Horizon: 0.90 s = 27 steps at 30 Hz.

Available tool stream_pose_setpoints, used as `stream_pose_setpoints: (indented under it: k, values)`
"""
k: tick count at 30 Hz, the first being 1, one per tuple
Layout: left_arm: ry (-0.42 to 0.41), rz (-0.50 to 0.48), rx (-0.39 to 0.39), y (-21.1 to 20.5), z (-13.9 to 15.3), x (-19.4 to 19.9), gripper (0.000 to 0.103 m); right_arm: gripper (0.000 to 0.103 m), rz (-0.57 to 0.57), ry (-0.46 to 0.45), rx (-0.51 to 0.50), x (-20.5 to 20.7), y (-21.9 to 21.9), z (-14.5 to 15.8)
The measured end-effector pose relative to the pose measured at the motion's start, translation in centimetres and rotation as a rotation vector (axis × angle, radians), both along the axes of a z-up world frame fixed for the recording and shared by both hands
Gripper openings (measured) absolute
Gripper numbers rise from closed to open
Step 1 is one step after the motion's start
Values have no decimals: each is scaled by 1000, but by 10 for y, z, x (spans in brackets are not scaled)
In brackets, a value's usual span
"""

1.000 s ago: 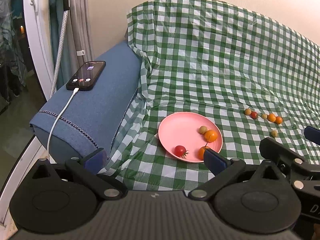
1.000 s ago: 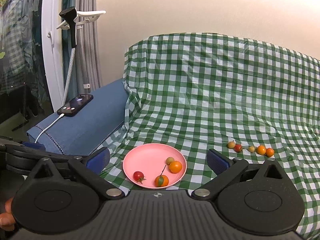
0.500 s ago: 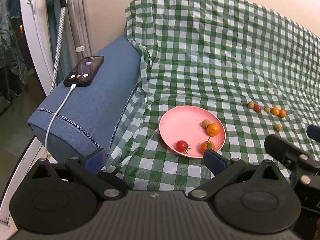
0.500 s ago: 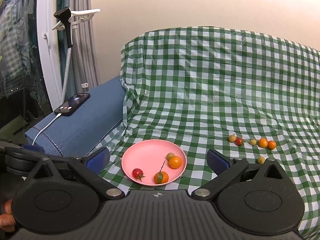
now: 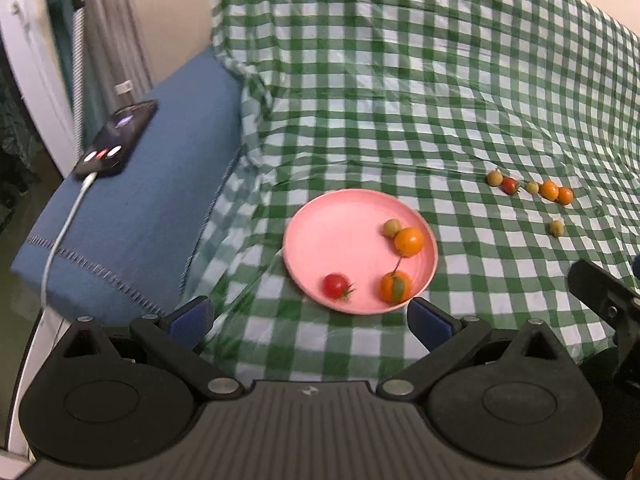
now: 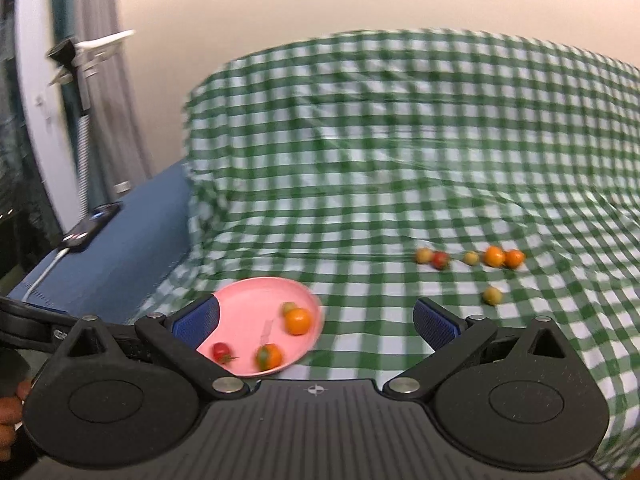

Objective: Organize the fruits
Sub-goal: 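Move both open tools toward the row of fruits on the cloth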

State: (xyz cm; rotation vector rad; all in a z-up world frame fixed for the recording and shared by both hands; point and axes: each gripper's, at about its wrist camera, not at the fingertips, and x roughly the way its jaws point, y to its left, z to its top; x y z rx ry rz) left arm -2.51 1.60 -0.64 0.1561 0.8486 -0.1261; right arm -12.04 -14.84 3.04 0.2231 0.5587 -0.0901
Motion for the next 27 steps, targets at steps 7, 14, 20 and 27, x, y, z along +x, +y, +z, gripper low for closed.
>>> stream_pose_setpoints:
  k: [7, 14, 20, 27]
  values:
    - [116, -75, -48, -62, -10, 45, 103, 102, -150, 55, 34, 9, -70, -27]
    - [168, -103, -87, -139, -26, 108, 103, 102, -277, 88, 25, 28, -141, -56]
    - [204, -111, -152, -232, -48, 180, 103, 102, -335, 108, 12, 76, -209, -86]
    - [274, -98, -140, -319, -114, 249, 103, 102, -337, 186, -32, 157, -284, -148]
